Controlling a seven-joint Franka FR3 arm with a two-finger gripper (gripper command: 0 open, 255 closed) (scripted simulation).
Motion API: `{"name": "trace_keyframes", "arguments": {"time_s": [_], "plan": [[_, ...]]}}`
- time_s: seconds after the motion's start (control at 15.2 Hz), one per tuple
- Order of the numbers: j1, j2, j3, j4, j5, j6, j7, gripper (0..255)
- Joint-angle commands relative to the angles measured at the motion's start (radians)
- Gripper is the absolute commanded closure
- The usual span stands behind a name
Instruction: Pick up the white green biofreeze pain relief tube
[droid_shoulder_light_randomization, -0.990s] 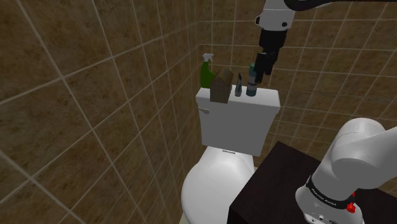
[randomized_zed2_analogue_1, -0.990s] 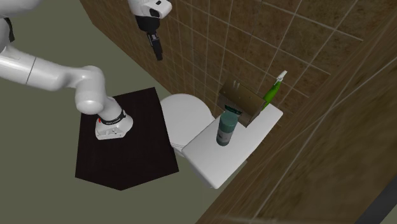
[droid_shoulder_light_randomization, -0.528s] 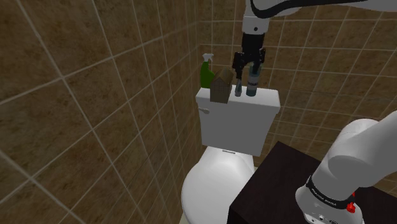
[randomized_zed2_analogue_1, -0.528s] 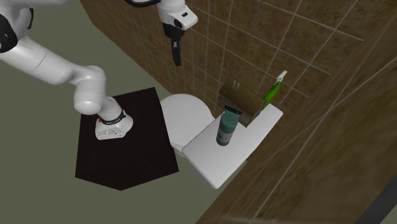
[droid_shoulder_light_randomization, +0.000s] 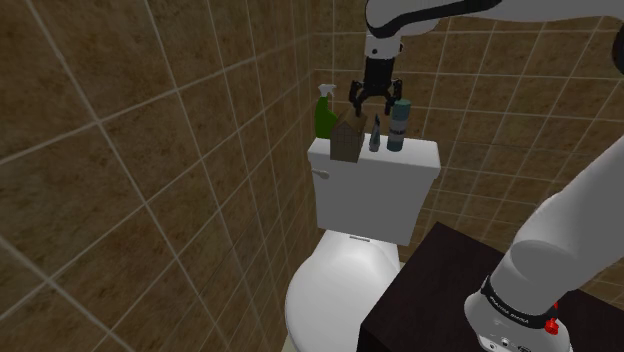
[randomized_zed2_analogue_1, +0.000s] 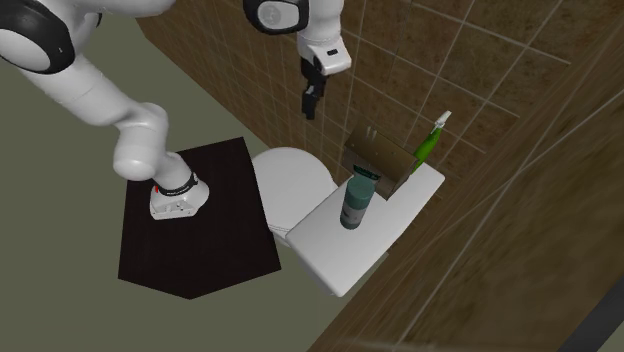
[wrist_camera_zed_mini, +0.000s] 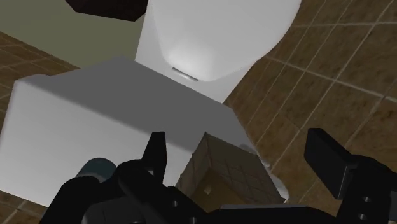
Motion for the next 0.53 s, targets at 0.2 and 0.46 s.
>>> {"name": "trace_keyframes", "arguments": {"time_s": [0.2, 0.46], "plan": [[-0.047, 0.148, -0.039, 0.118, 0.021, 0.021, 0.148, 0], [-0.086, 0.257, -0.078, 0.208, 0.045, 0.031, 0.254, 0]]}}
